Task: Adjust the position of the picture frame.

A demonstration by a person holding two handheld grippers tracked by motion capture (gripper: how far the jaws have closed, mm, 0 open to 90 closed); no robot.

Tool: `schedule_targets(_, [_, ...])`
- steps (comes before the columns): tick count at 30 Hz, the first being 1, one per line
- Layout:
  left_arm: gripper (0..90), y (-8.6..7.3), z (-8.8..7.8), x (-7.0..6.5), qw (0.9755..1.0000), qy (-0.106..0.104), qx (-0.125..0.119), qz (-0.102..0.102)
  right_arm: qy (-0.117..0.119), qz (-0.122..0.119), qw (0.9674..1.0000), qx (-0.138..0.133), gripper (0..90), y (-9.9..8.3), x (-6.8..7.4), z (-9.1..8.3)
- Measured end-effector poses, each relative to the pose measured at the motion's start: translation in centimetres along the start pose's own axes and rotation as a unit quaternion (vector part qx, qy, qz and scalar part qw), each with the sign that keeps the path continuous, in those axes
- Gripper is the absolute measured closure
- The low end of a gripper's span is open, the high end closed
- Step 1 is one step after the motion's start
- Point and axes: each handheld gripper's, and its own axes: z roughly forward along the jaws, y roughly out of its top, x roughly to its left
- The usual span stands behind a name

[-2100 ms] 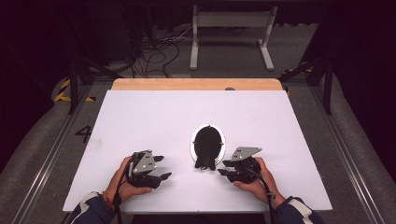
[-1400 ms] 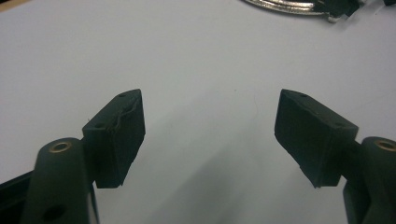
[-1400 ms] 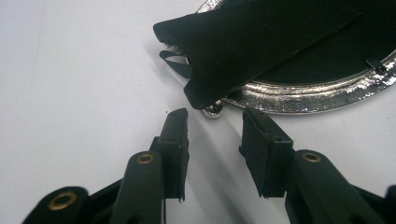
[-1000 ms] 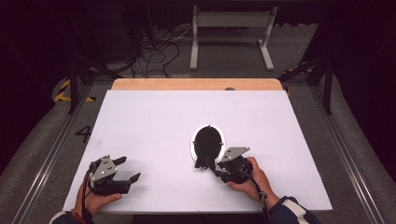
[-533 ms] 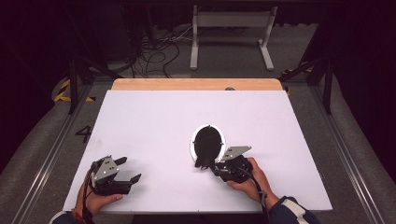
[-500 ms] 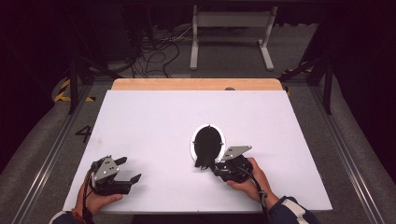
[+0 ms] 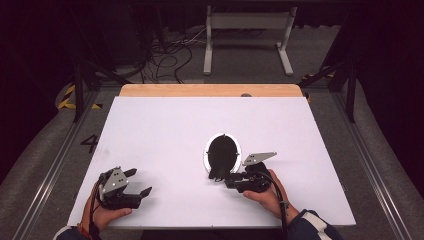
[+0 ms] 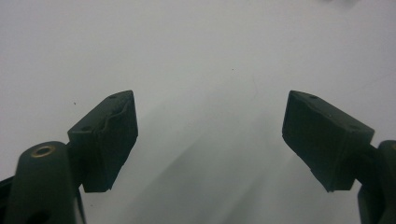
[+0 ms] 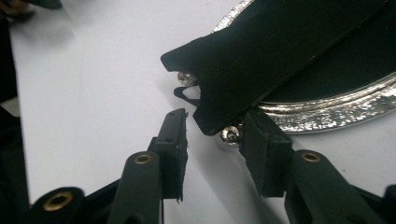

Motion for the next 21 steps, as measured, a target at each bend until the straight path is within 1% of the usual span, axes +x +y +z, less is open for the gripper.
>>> schedule_targets(2, [18.9, 0.0, 0.1, 0.0, 1.0000, 0.001, 0.002, 0.003, 0.005, 0.009, 0.9999, -0.004, 57.6, 0.0, -0.1, 0.1])
schedule_targets(6, [18.2, 0.1, 0.2, -0.1, 1.0000, 0.001, -0.002, 0.003, 0.023, 0.044, 0.9986, -0.017, 57.3, 0.2, -0.6, 0.0])
schedule_targets(8, [17.8, 0.1, 0.2, 0.0, 1.0000, 0.000, -0.002, 0.003, 0.044, 0.071, 0.9962, -0.027, 57.8, 0.2, -1.1, -0.1])
schedule_targets(9, [17.8, 0.1, 0.2, 0.0, 1.0000, 0.003, -0.001, 0.002, 0.051, 0.080, 0.9951, -0.029, 57.9, 0.2, -1.3, -0.1])
schedule_targets(12, [17.6, 0.1, 0.3, -0.1, 1.0000, 0.002, 0.002, 0.003, 0.060, 0.103, 0.9921, -0.039, 57.5, 0.2, -1.7, 0.0])
schedule_targets(14, [17.6, 0.1, 0.4, -0.1, 1.0000, 0.002, 0.003, 0.005, 0.069, 0.122, 0.9891, -0.045, 56.2, 0.2, -2.0, 0.0])
schedule_targets(15, [17.6, 0.1, 0.4, -0.1, 1.0000, 0.002, 0.003, 0.005, 0.069, 0.122, 0.9891, -0.045, 56.2, 0.2, -2.0, 0.0])
schedule_targets(17, [17.5, 0.2, 0.5, -0.2, 1.0000, 0.002, 0.005, 0.007, 0.078, 0.139, 0.9863, -0.042, 54.9, 0.3, -2.4, 0.2])
schedule_targets(21, [17.5, 0.2, 0.7, -0.3, 0.9999, 0.002, 0.009, 0.008, 0.093, 0.162, 0.9816, -0.041, 56.9, 0.3, -2.8, 0.6])
